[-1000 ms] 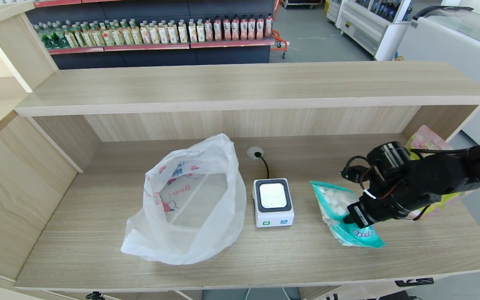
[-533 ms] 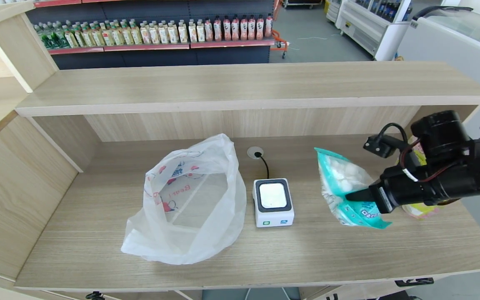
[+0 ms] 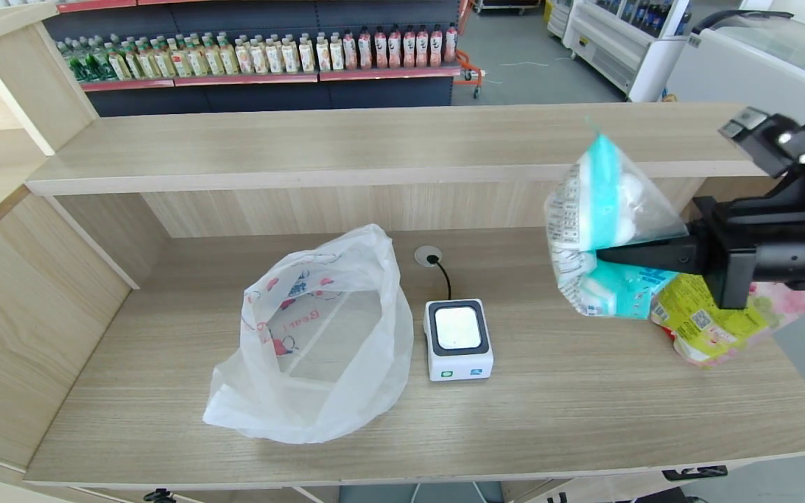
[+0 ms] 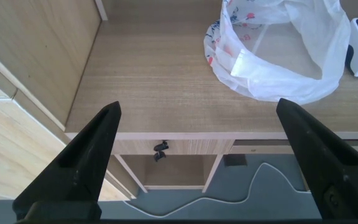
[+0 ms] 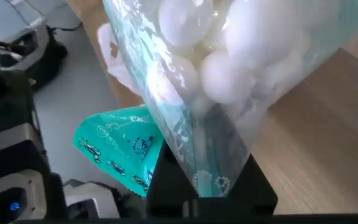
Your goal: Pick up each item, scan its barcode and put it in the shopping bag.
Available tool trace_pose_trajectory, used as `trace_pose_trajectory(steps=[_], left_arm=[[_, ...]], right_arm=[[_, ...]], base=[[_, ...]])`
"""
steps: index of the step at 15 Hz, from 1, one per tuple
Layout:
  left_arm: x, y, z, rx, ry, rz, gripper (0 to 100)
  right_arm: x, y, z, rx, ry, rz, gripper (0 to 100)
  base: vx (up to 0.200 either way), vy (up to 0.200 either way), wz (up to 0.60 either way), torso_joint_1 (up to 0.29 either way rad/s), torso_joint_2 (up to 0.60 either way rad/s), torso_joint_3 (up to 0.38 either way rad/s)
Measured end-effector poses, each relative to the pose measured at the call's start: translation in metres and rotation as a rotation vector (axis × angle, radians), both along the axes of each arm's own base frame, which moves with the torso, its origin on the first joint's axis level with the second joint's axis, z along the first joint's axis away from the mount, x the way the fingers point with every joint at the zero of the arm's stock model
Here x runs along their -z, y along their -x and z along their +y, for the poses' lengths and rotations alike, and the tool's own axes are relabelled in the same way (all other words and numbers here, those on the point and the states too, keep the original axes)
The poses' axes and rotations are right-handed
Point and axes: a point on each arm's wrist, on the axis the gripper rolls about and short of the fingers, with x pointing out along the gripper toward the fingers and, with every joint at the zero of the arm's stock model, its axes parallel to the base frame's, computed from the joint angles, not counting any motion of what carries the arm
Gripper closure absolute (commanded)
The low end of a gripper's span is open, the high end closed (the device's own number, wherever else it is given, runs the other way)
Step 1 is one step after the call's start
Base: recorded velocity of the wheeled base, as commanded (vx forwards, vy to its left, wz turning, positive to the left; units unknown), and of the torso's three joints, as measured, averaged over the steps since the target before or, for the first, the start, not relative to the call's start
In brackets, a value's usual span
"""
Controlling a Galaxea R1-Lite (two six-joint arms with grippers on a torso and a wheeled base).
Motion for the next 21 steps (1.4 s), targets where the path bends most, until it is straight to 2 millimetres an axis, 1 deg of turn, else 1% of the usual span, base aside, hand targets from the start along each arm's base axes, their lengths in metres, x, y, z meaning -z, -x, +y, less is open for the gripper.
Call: trace_pose_trajectory(steps=[3,5,7,9,11,13,14,17,19,21], left_arm=[[0.000,0.000,0.000,0.000,0.000,0.000,0],[0.000,0.000,0.000,0.001,0.000,0.000,0],[0.000,0.000,0.000,0.001,0.000,0.000,0],[0.000,0.000,0.000,0.000,0.000,0.000,0],[0.000,0.000,0.000,0.000,0.000,0.000,0],[0.000,0.000,0.000,0.000,0.000,0.000,0],[0.000,0.000,0.000,0.000,0.000,0.000,0],[0.000,0.000,0.000,0.000,0.000,0.000,0],[0.000,0.000,0.000,0.000,0.000,0.000,0],[0.000,0.000,0.000,0.000,0.000,0.000,0]], right_arm=[[-0.025,0.024,-0.004,-0.071,-0.143,0.209,100],[-0.044,0.044,-0.007,-0.109,-0.230,0.381,100],[-0.057,0.061,-0.008,-0.155,-0.269,0.439,100],[-0.063,0.072,-0.001,-0.205,-0.278,0.483,100],[-0.061,0.084,0.010,-0.270,-0.269,0.533,100],[-0.048,0.094,0.022,-0.341,-0.243,0.585,100],[-0.040,0.097,0.026,-0.371,-0.227,0.584,100],[-0.017,0.096,0.032,-0.420,-0.186,0.503,100],[-0.013,0.092,0.032,-0.414,-0.184,0.498,100],[-0.013,0.087,0.034,-0.425,-0.189,0.469,100]], base=[[0.000,0.000,0.00,0.000,0.00,0.000],[0.000,0.000,0.00,0.000,0.00,0.000],[0.000,0.000,0.00,0.000,0.00,0.000],[0.000,0.000,0.00,0.000,0.00,0.000],[0.000,0.000,0.00,0.000,0.00,0.000],[0.000,0.000,0.00,0.000,0.00,0.000],[0.000,0.000,0.00,0.000,0.00,0.000],[0.000,0.000,0.00,0.000,0.00,0.000],[0.000,0.000,0.00,0.000,0.00,0.000],[0.000,0.000,0.00,0.000,0.00,0.000]])
